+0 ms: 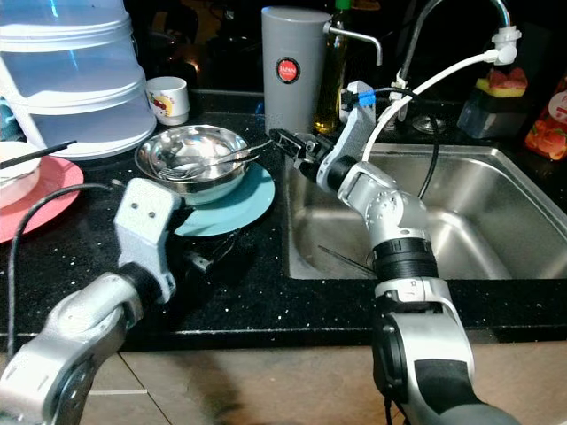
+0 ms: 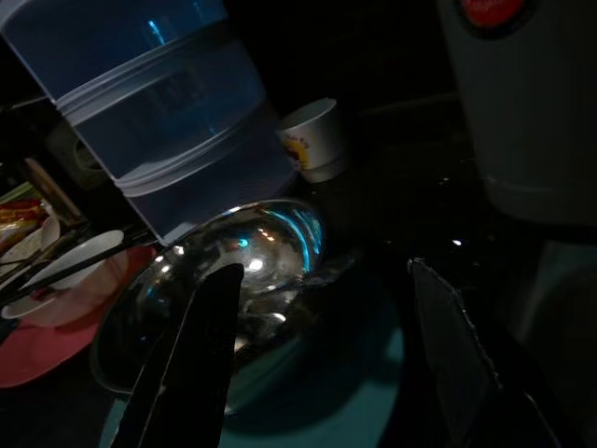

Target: Kitchen organization

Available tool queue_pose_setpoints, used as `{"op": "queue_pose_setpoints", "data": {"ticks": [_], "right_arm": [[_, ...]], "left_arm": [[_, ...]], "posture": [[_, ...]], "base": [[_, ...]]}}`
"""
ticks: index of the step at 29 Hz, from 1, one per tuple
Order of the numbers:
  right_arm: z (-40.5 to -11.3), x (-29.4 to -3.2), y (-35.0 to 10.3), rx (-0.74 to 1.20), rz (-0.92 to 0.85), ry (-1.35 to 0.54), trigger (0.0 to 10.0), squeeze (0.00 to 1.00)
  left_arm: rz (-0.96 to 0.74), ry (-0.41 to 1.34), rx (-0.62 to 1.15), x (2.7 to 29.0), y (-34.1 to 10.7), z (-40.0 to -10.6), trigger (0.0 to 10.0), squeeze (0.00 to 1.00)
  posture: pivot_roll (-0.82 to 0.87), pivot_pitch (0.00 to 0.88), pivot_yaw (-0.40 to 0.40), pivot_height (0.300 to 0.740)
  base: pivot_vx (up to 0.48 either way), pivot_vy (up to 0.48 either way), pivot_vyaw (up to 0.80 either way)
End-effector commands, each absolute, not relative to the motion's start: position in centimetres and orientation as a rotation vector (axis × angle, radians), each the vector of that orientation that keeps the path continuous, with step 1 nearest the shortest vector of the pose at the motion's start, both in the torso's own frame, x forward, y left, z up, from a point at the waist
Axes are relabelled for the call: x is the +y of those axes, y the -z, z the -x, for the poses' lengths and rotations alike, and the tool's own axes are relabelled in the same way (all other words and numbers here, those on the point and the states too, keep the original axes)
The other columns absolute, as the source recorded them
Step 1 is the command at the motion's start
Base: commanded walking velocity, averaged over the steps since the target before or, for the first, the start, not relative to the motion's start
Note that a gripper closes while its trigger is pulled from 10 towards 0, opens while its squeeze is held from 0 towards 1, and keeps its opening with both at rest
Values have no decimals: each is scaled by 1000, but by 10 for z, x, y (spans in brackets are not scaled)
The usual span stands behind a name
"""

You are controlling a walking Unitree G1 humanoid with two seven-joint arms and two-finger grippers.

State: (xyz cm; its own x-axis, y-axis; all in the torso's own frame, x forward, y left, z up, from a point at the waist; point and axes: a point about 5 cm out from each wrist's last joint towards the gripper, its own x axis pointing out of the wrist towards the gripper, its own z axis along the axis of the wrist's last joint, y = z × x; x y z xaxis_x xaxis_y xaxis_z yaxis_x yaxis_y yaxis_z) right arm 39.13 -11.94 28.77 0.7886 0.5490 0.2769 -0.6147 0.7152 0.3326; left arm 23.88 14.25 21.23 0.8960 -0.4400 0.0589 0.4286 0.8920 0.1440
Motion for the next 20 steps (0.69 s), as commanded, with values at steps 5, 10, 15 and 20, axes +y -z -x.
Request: {"op": "queue_pose_setpoints", "data": {"ticks": [5,10,15,20], "right_arm": [[-388,-122,-280,-169,-429,-620,10000,0],[-388,-118,-278,-167,-422,-613,10000,0],[-388,-116,-278,-167,-419,-611,10000,0],[-388,-113,-279,-175,-417,-603,10000,0]], "left_arm": [[-143,484,-153,156,-211,-227,10000,0],[-166,500,-85,174,-197,-223,10000,0],[-184,542,-73,179,-193,-221,10000,0],[-188,620,-61,177,-187,-218,10000,0]], "posture": [[63,56,-37,740],[65,60,-40,740],[69,59,-43,740],[67,59,-38,740]], "base": [[0,0,0],[0,0,0],[0,0,0],[0,0,0]]}}
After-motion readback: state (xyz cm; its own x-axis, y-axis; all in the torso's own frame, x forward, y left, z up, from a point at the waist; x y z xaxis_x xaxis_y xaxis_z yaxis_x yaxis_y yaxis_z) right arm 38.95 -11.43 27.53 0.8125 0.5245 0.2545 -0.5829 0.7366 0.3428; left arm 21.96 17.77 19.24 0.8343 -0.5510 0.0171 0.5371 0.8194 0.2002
